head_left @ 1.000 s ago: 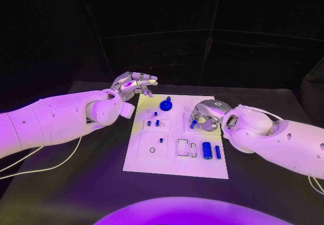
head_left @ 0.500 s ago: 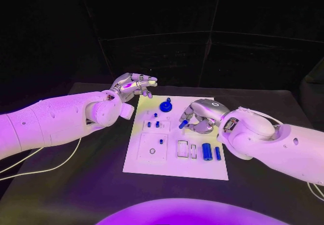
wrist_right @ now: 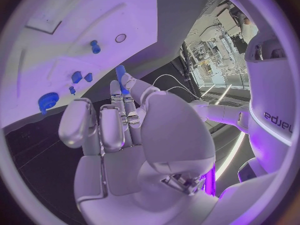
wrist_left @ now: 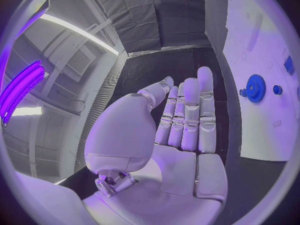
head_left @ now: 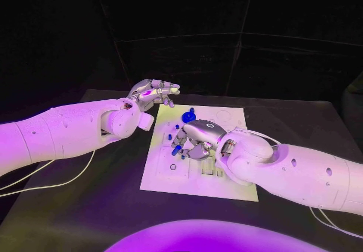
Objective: Assemble the parts on the task board
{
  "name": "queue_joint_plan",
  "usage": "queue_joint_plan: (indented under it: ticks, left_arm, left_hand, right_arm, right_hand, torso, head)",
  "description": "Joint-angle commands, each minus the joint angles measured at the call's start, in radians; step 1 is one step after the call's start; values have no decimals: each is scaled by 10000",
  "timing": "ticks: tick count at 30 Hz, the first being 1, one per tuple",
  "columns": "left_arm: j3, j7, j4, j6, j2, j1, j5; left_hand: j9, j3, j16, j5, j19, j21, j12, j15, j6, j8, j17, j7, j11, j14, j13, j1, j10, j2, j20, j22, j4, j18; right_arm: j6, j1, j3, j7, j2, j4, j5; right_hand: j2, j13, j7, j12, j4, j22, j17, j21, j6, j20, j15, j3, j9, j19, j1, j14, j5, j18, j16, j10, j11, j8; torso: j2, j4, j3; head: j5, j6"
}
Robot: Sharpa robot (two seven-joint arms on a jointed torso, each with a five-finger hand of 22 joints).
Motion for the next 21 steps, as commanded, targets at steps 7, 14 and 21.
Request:
queue_joint_plan:
  ticks: [7,14,21]
  left_arm:
    - [10,87,-24,94,46,27,33]
    - [10,89,-30,96,47,27,33]
    - [10,82,-35,96,49,27,33]
  left_hand:
    - [-10,-37,-32,-30,-14,-46,51,-4,-28,-61,-11,51,52,-52,-9,86,-45,24,28,-13,1,62]
    - [-10,-37,-32,-30,-14,-46,51,-4,-28,-61,-11,51,52,-52,-9,86,-45,24,28,-13,1,62]
    - [-10,-37,-32,-30,-14,-46,51,-4,-28,-61,-11,51,52,-52,-9,86,-45,24,28,-13,1,62]
  right_arm:
    - [790,-182,-83,9,420,-383,-250]
    - [1057,-216,-107,-155,521,-527,-553]
    - [1310,-225,-117,-213,567,-530,-653]
  right_hand:
    - [3,-7,44,-57,3,-40,-31,-21,6,-24,2,53,-1,-8,-83,310,55,69,5,-19,35,35]
    - [3,-7,44,-57,3,-40,-31,-21,6,-24,2,53,-1,-8,-83,310,55,69,5,-19,35,35]
    - [-8,-8,46,-70,5,-52,-42,-28,4,-20,6,49,-3,-13,-100,308,65,71,2,-23,39,28]
  torso:
    - [-3,-9,13]
    - [-12,-22,5]
    - [-3,-19,10]
  head:
    - [154,-114]
    - [194,-160]
    - [197,-151]
